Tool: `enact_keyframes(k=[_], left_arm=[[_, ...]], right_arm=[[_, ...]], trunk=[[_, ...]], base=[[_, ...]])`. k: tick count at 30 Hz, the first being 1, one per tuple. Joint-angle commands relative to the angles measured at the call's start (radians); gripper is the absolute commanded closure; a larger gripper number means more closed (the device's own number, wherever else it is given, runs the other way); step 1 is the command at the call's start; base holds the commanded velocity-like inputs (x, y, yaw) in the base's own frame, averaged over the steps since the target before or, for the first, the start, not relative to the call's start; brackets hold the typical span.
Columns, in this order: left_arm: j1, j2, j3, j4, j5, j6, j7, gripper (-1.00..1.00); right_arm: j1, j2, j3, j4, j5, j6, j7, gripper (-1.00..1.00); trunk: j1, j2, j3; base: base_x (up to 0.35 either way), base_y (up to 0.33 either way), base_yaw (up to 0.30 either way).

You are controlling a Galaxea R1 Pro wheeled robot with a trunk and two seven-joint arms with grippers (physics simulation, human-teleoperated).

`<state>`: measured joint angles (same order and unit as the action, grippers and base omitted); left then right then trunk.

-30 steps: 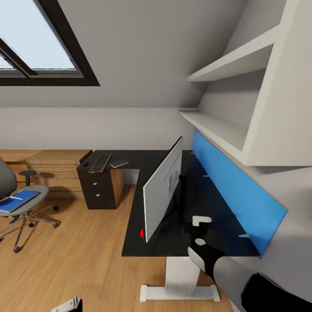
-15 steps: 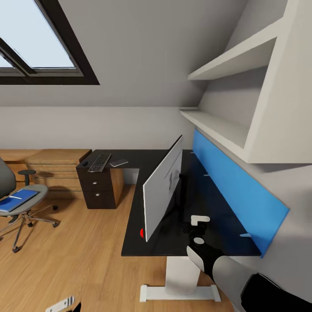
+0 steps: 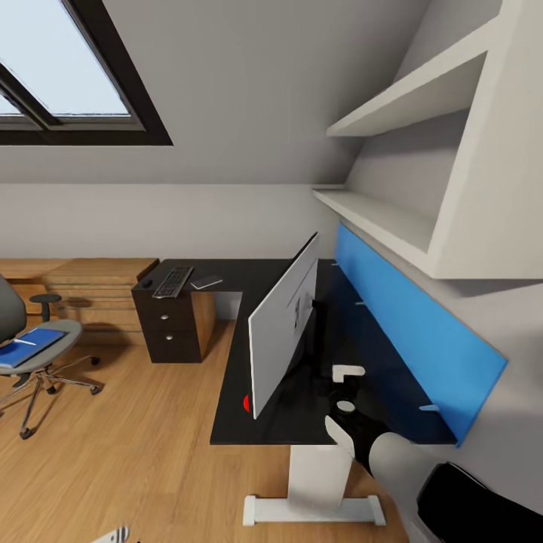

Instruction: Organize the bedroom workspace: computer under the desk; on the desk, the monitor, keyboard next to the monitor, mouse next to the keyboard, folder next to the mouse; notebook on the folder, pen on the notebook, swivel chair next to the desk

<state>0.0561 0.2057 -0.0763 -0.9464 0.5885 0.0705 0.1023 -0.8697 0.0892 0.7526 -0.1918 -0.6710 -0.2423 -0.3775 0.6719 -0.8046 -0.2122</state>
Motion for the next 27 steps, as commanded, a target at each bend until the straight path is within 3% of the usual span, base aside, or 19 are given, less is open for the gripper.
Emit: enact_keyframes(k=[1, 4, 11, 20, 27], left_arm=[[0.0, 0.001, -0.004, -0.002, 0.008, 0.003, 0.008, -1.0], [0.0, 0.001, -0.004, -0.001, 0.007, 0.002, 0.008, -1.0], [0.0, 0.002, -0.005, -0.003, 0.007, 0.002, 0.009, -1.0], [0.0, 0.0, -0.006, -0.002, 0.006, 0.001, 0.01, -1.0], [0.0, -0.001, -0.007, -0.002, 0.005, 0.0, 0.012, -1.0]], right_arm=[[-0.007, 0.0, 0.008, 0.001, -0.011, 0.013, -0.003, -1.0], [-0.016, 0.001, 0.013, 0.007, -0.011, 0.036, 0.026, -1.0], [-0.016, -0.002, 0.018, 0.045, -0.003, -0.097, 0.062, -1.0], [-0.015, -0.002, 0.019, 0.05, -0.002, -0.11, 0.064, -1.0], [-0.014, -0.001, 0.02, 0.051, 0.058, -0.115, 0.064, -1.0]], trunk=[[0.004, -0.008, -0.005], [0.016, -0.029, -0.014], [0.043, -0.078, -0.036], [0.077, -0.141, -0.064], [0.104, -0.19, -0.086]], base=[[0.0, 0.0, 0.0], [0.0, 0.0, 0.0], [0.0, 0.0, 0.0], [0.0, 0.0, 0.0], [0.0, 0.0, 0.0]])
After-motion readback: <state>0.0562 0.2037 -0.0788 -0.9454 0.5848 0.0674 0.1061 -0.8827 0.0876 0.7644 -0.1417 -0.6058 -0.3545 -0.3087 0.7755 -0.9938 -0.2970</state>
